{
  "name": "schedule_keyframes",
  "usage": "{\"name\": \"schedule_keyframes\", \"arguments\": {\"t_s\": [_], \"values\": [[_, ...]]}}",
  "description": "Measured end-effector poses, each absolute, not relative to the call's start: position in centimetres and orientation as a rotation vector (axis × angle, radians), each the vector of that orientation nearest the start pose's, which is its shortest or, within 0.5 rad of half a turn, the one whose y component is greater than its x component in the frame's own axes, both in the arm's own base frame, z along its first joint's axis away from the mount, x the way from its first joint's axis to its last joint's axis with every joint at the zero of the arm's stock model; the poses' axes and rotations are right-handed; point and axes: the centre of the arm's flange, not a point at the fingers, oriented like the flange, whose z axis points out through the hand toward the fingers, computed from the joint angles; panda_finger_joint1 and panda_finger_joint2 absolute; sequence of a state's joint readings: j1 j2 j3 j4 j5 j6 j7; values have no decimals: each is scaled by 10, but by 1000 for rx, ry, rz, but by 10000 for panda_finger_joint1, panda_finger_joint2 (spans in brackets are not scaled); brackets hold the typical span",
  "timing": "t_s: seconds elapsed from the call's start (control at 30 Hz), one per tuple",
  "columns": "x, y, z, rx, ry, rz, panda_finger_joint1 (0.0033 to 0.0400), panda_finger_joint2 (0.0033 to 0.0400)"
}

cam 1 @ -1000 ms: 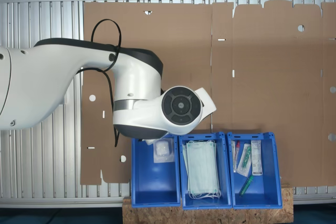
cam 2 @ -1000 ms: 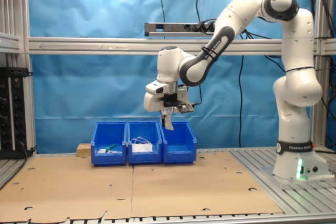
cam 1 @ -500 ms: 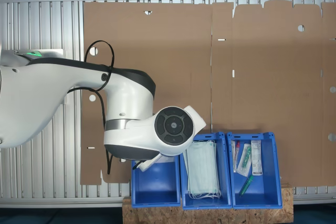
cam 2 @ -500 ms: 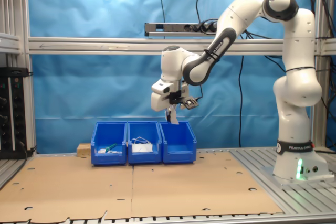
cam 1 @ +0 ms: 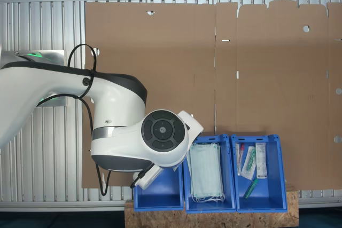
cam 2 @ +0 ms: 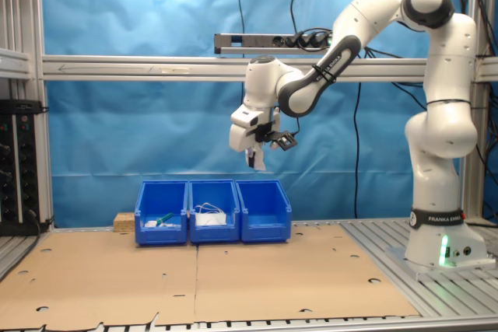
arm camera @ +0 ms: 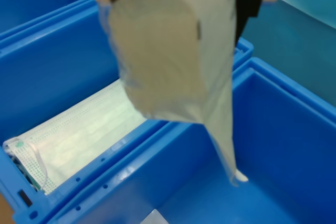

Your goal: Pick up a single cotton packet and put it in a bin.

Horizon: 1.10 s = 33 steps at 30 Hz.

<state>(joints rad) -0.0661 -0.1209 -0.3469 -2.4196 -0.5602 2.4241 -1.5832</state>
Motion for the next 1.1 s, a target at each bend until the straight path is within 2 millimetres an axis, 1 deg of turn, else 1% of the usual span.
{"name": "schedule_keyframes", "arguments": {"t_s": [0.3, 1.1], "values": [[443, -197, 370, 1942, 2041, -338, 59, 59], [443, -197, 371, 1883, 2095, -355, 59, 59]]}}
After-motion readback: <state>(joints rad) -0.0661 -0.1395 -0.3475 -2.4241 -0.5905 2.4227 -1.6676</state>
